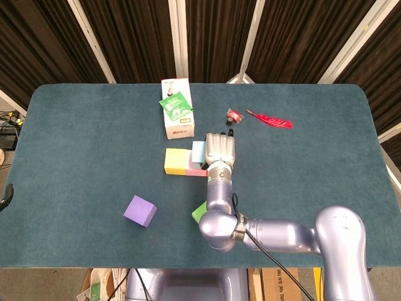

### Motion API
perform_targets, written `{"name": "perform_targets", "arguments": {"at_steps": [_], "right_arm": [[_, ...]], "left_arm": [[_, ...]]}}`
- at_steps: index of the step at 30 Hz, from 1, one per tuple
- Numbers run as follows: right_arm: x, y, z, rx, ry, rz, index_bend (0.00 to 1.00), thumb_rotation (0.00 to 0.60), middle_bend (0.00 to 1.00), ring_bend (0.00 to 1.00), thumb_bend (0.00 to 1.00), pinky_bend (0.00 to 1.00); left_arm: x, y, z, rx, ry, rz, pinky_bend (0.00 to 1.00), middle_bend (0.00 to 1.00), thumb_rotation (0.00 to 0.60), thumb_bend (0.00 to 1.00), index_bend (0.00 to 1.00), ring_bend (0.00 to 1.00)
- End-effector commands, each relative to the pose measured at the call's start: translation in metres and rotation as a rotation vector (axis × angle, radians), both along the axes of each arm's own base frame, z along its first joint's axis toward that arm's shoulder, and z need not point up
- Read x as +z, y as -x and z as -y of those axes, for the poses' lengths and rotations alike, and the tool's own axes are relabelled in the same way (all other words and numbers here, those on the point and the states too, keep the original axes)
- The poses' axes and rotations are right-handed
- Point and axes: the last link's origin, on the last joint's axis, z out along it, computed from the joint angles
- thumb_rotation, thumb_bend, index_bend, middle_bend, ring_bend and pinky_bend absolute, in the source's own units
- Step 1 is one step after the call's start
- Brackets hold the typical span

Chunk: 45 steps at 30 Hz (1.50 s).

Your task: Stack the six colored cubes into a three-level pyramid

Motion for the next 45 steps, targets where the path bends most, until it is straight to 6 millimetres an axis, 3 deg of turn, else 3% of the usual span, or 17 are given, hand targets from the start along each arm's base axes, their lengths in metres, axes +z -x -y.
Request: {"name": "perform_targets", "arguments": {"at_steps": [1, 45], "right_arm": [[-0.001, 0.0, 0.001, -0.001, 0.002, 0.006, 0.44, 0.6, 0.38, 0.21, 0.34, 0.0], [-0.004, 0.012, 0.004, 0.005, 0.009, 0.058, 0.41, 0.6, 0.34, 0.18, 0.34, 0.0]], "left_arm": [[0.001, 0.0, 0.0, 0.002, -0.004, 0.002, 0.0, 0.07, 0.6, 0.41, 0.22, 0.0], [0.001, 0.0, 0.0, 0.021, -0.014, 0.005, 0.0, 0.07, 0.6, 0.41, 0.22, 0.0]]}}
